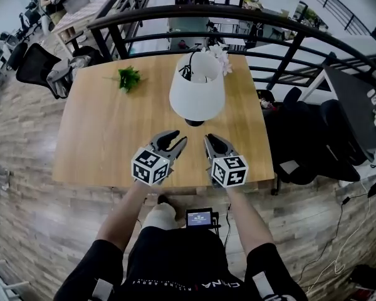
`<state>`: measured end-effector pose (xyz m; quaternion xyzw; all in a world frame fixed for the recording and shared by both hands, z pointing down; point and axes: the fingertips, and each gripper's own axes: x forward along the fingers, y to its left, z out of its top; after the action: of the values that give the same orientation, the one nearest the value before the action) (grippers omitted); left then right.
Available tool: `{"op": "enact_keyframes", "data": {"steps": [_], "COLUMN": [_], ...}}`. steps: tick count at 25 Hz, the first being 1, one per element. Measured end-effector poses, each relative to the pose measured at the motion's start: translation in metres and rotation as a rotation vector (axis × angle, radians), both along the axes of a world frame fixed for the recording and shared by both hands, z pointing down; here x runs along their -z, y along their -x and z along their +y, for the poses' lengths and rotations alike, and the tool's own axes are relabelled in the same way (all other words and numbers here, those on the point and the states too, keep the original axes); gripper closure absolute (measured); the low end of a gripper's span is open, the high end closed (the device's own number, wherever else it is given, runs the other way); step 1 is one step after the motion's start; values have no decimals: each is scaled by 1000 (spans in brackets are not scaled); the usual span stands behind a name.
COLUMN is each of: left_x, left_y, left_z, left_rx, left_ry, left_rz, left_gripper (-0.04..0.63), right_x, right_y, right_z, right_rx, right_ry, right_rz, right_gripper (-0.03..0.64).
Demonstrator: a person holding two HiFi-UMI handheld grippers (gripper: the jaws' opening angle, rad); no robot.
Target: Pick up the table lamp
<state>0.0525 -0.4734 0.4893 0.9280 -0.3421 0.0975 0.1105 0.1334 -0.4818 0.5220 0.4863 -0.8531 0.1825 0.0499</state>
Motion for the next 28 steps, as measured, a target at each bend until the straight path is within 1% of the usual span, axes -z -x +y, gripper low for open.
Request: {"op": "enact_keyframes", "data": {"steps": [2, 3, 5, 7, 12, 17, 22, 24, 28], "left_x": [0, 0, -1, 2, 16, 19, 18, 14, 1], "left_y": [3, 6, 9, 11, 17, 25, 19, 19, 20], "left_z": [-14, -21, -38, -54, -89, -115, -125, -126, -129], "left_rx": [14, 18, 18, 18, 27, 25, 0, -6, -13], "left_ry": [-5, -1, 11, 7, -38, -44, -50, -59, -70], "left_rz": [-10, -7, 0, -1, 29, 18, 8, -6, -72], "left_gripper": [468, 449, 431, 422, 422, 422, 422, 422, 422], "right_x": [-4, -7, -15, -23, -38, -44, -45, -45, -40], "right_y": [2, 4, 8, 9, 8, 20, 28, 30, 36], "right_z": [-12, -19, -34, -50, -91, -131, -155, -162, -177], "right_rx": [-1, 4, 11, 1, -43, -45, -51, -64, -73], "right_ry": [-8, -13, -25, -44, -132, -205, -295, -327, -384], "right_rz": [-7, -9, -2, 16, 64, 70, 93, 101, 118], "right_gripper": [575, 564, 486, 477, 466, 460, 460, 459, 459]}}
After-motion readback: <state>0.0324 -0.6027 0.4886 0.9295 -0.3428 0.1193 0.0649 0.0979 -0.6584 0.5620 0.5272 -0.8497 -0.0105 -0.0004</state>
